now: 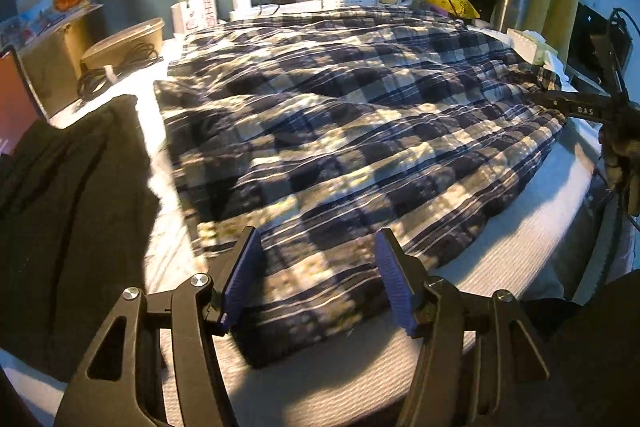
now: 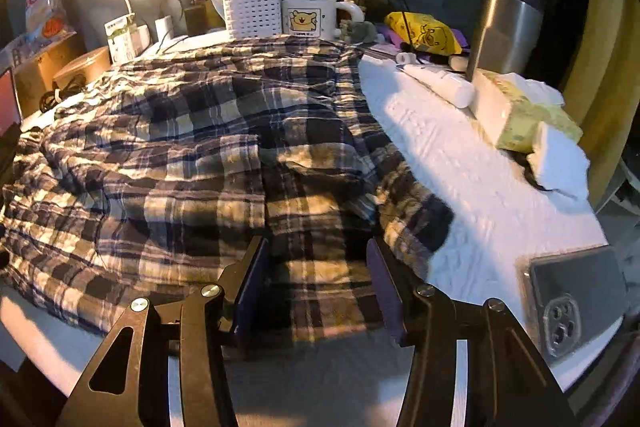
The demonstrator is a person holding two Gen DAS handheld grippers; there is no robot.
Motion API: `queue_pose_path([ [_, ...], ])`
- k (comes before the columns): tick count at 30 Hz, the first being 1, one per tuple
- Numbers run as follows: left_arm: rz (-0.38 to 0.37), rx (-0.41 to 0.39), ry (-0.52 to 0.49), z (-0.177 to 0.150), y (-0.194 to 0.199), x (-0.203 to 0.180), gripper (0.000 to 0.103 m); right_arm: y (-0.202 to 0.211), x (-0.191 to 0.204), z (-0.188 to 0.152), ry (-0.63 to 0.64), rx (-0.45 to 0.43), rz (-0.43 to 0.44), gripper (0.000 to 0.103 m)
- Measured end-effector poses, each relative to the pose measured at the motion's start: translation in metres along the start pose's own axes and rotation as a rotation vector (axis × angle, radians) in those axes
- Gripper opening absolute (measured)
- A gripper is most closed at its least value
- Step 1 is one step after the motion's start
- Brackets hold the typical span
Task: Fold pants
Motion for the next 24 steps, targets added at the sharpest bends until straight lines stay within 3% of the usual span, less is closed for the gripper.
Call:
queue_pose_path([
  [5, 0.026, 0.018, 0.012, -0.004, 0.006, 0.009, 0.059, 0.014, -0.004, -0.009, -0.002, -0.009, -0.027, 0.053],
  [11, -0.006, -0.056, -0.020, -0.007, 0.031, 0.007, 0.059, 0.040, -0.013, -0.015, -0.014, -0.067, -0.060, 0.053],
  [13, -0.001, -0.045, -0.056, -0.007, 0.028, 0.000, 0.064, 0.047, -0.018, -0.016, -0.020, -0.080, -0.082, 0.054],
  [16, 0.013, -0.008, -0.113, -0.011, 0.018, -0.011, 0.069, 0.051, -0.025, -0.018, -0.029, -0.094, -0.107, 0.069],
  [24, 0.111, 0.034, -0.162, -0.023, 0.016, -0.008, 0.071, 0.042, -0.032, -0.025, -0.001, -0.068, -0.175, 0.072],
])
Point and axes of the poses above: each gripper's, at about its wrist camera, not at the fingertips, and y roughly against the way its jaws point, x to its left, z to its top, the point moved 2 cm from there along -y, roughly the way its jaws point, and after that the axes turned 15 degrees about x, right-handed, at the moved point
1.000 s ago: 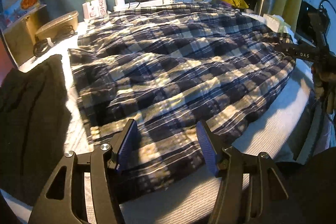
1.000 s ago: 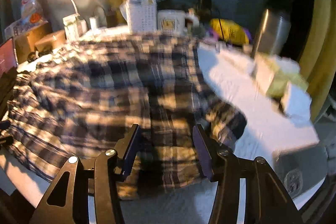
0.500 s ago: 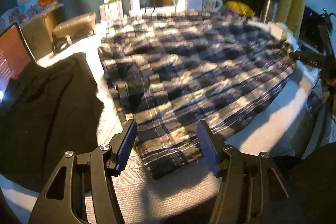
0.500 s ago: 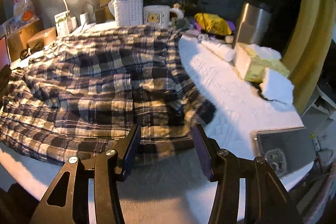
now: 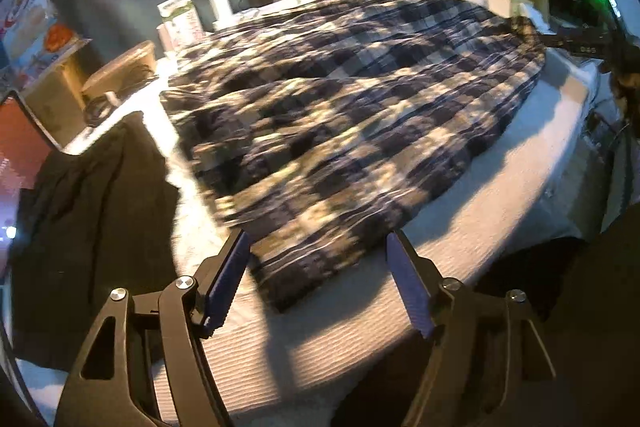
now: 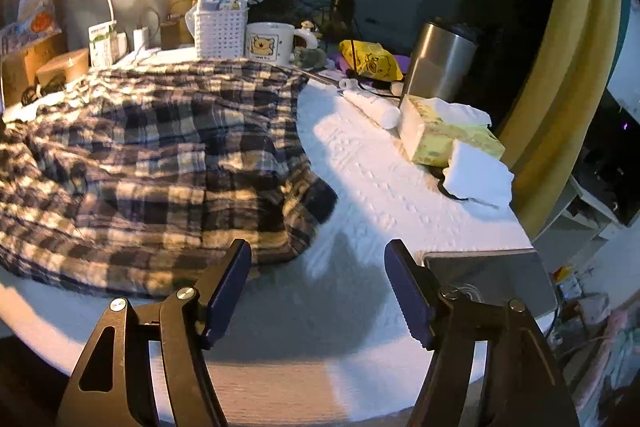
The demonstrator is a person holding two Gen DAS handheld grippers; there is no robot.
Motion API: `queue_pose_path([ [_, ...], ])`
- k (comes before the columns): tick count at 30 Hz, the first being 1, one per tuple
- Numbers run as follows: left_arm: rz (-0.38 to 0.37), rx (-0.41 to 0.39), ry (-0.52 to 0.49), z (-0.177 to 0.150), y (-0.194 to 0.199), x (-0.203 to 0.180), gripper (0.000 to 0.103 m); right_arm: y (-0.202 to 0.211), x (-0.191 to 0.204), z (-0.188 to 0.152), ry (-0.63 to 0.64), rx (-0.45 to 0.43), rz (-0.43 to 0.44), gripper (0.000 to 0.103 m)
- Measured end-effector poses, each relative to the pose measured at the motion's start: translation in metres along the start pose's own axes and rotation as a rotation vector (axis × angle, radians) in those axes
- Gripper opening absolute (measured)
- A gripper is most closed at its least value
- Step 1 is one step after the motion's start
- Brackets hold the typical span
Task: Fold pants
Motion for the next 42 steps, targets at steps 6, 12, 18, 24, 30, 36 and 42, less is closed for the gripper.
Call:
queue_pose_path([
  [6, 0.039, 0.023, -0.037, -0.008, 0.003, 0.003, 0.071, -0.008, -0.003, -0.005, 0.029, 0.020, -0.079, 0.077],
  [12, 0.051, 0.004, -0.002, -0.003, -0.001, 0.007, 0.072, -0.013, -0.002, -0.007, 0.062, 0.032, -0.107, 0.078],
  [18, 0.073, -0.055, 0.056, 0.014, -0.011, 0.001, 0.066, -0.020, 0.005, -0.006, 0.114, 0.044, -0.112, 0.078],
  [24, 0.013, -0.067, 0.026, 0.025, -0.014, -0.013, 0.003, -0.024, 0.017, 0.002, 0.180, 0.018, -0.084, 0.078],
  [30, -0.063, -0.117, 0.130, 0.026, 0.000, 0.005, 0.002, -0.035, 0.017, 0.012, 0.177, -0.011, 0.003, 0.081],
  [36, -0.101, -0.165, 0.161, 0.024, 0.015, 0.010, 0.002, -0.043, 0.017, 0.021, 0.179, -0.055, 0.062, 0.084],
  [42, -0.135, -0.182, 0.181, 0.021, 0.019, 0.015, 0.002, -0.038, 0.022, 0.025, 0.182, -0.056, 0.146, 0.084],
])
Point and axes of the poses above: each gripper's, at about its wrist camera, not at the fingertips, and y roughly against the way its jaws point, x to its left, z to its top, the point moved 2 cm from there along -y, roughly the way its jaws point, and after that the axes turned 15 degrees about x, right-handed, at the moved point
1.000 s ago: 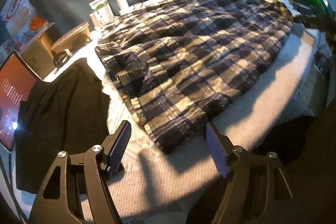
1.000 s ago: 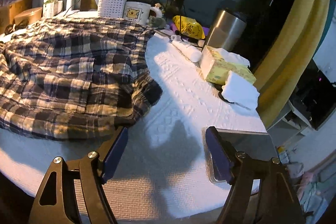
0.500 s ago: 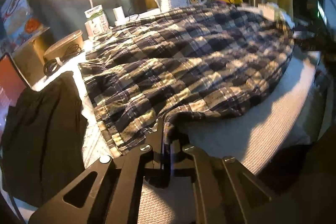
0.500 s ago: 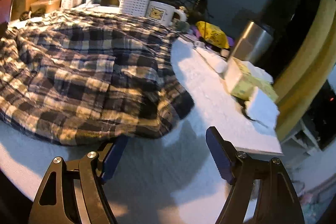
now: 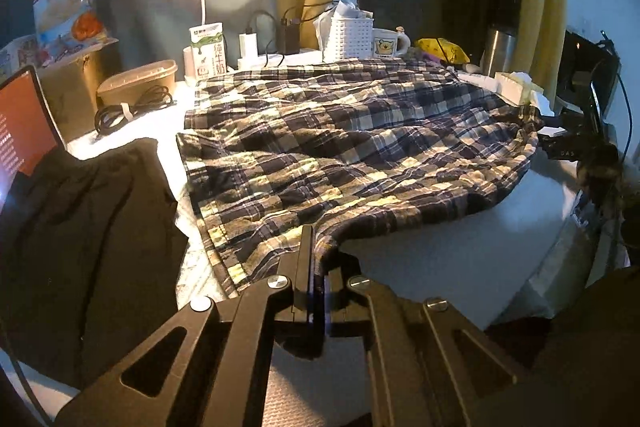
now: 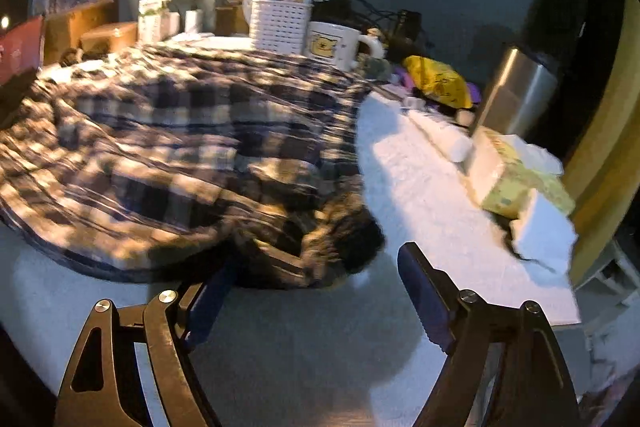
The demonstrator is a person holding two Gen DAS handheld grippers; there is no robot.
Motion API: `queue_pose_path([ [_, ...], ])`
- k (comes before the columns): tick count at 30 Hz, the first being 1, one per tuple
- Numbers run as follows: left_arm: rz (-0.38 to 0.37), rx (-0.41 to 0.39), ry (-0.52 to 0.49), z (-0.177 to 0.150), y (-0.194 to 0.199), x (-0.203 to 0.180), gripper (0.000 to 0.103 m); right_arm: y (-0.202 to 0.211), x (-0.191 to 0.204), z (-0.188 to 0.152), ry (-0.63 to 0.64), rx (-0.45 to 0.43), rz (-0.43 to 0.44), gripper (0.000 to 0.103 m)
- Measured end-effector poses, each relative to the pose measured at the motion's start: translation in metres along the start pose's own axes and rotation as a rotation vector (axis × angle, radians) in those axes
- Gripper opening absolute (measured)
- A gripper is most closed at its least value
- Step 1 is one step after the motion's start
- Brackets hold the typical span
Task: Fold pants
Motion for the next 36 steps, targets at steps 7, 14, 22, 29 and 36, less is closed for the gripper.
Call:
queue_pose_path([
  [7, -0.009, 0.003, 0.020, -0.006, 0.001, 0.002, 0.002, -0.002, 0.017, 0.006, 0.011, 0.006, 0.004, 0.062],
  [14, -0.059, -0.001, 0.076, -0.009, 0.001, 0.006, 0.002, 0.002, 0.019, 0.009, -0.006, 0.003, -0.030, 0.028],
  [22, -0.068, -0.008, 0.077, -0.008, 0.003, 0.007, 0.002, 0.010, 0.019, 0.007, -0.025, 0.009, -0.034, 0.025],
  [29, -0.066, -0.053, 0.066, 0.000, 0.027, 0.006, 0.002, 0.031, 0.020, 0.007, -0.047, -0.021, -0.045, 0.023],
  [36, -0.054, -0.106, 0.043, 0.010, 0.054, 0.001, 0.001, 0.060, 0.015, 0.007, -0.073, -0.062, -0.061, 0.022],
])
Point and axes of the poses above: each gripper's, at about its wrist camera, not at the fingertips, and y roughly against the way its jaws point, x to its left, z to its top, the point moved 2 cm from there along -y, roughly the way its jaws point, and after that the axes turned 15 degrees about x, right-handed, at the moved point
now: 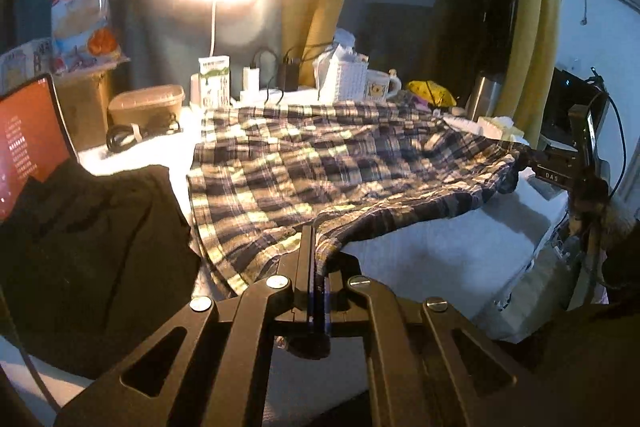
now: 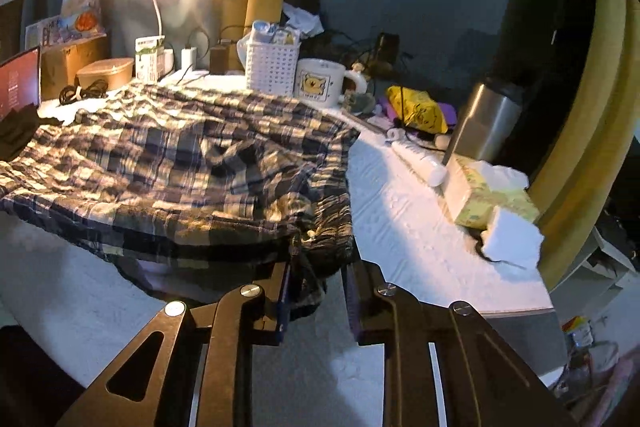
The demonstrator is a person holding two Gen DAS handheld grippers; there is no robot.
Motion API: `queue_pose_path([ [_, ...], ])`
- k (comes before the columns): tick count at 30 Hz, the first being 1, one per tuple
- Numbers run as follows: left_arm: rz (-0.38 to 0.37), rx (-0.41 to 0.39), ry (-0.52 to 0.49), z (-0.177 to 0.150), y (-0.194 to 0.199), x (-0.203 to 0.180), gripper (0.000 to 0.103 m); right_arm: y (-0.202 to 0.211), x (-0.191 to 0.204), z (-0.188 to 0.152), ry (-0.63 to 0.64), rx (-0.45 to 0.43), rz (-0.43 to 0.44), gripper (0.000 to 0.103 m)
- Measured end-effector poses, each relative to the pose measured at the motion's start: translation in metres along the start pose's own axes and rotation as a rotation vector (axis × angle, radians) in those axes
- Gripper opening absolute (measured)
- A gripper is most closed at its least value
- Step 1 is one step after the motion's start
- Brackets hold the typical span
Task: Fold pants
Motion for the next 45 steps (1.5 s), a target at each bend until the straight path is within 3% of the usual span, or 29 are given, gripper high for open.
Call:
queue_pose_path([
  [7, 0.016, -0.073, -0.032, 0.016, 0.028, -0.008, 0.001, 0.026, -0.004, -0.003, -0.042, -0.042, 0.001, 0.022],
  [18, 0.060, -0.218, -0.083, 0.070, 0.053, -0.007, 0.001, 0.043, -0.019, 0.022, -0.130, -0.123, 0.040, 0.022],
  [29, 0.075, -0.221, -0.074, 0.116, 0.027, 0.018, 0.001, 0.048, -0.035, 0.070, -0.204, -0.219, 0.095, 0.022],
  [45, 0.080, -0.239, -0.049, 0.171, -0.025, 0.049, 0.002, 0.012, -0.042, 0.137, -0.222, -0.245, 0.080, 0.022],
])
Point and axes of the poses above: each gripper's, at about its wrist camera, not at the fingertips, and y roughly against the way its jaws point, x to its left, z to its top, the point moved 2 cm from there along -y, roughly the way its jaws point, and after that the axes turned 15 degrees about x, right-handed, at the moved point
